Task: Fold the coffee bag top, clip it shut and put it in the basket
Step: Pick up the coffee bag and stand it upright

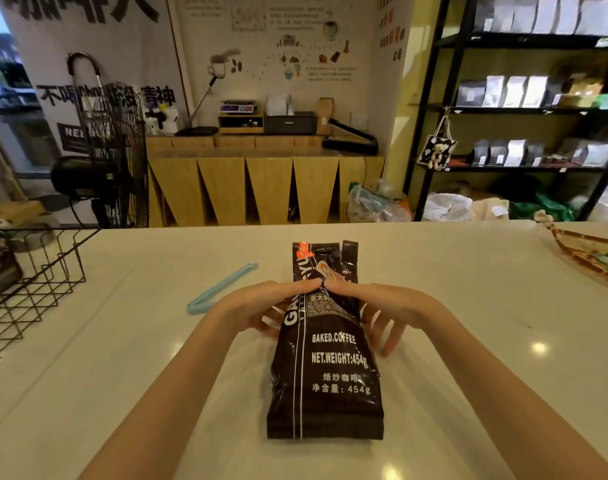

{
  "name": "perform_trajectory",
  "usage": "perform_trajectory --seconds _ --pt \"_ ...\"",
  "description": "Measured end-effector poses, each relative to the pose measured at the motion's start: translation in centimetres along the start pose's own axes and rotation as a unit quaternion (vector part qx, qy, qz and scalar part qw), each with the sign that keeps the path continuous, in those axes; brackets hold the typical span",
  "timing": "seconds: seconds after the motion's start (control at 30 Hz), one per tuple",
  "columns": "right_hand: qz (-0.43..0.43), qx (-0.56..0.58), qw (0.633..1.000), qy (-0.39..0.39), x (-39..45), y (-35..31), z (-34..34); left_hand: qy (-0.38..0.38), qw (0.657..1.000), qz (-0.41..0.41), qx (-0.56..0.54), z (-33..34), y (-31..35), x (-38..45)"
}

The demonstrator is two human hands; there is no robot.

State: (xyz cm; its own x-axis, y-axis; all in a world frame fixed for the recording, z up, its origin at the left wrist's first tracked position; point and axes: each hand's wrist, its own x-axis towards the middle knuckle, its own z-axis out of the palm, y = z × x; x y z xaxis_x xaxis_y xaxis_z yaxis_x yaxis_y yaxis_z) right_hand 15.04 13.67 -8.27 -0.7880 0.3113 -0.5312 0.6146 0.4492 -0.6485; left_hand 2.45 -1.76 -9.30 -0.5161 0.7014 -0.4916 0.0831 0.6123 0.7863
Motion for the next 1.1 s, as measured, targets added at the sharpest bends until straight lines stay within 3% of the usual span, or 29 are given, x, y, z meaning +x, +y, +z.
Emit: perform_trajectory --seconds 0.3,0.5,0.73,0.9,1.1 --pt "-0.035 0.015 0.999 0.004 -0.6 -0.2 -0.2 0.000 0.999 0.032 -0.010 0.6 1.2 -1.3" --pt "-0.141 0.052 0.982 0.111 -1.9 -1.0 -0.8 0.072 0.986 0.135 -0.062 0.4 2.3 -2.5" --pt "-0.288 0.047 0.915 0.279 -4.1 -1.9 -1.4 0.172 0.925 0.313 -0.127 0.7 3.5 -3.8" --pt "-0.332 0.085 0.883 0.321 -3.1 -1.5 -0.9 0.202 0.899 0.364 -0.137 1.2 3.5 -3.5" --pt "-0.336 0.083 0.884 0.315 -2.1 -1.0 -0.7 0.198 0.896 0.372 -0.139 1.8 2.7 -2.2"
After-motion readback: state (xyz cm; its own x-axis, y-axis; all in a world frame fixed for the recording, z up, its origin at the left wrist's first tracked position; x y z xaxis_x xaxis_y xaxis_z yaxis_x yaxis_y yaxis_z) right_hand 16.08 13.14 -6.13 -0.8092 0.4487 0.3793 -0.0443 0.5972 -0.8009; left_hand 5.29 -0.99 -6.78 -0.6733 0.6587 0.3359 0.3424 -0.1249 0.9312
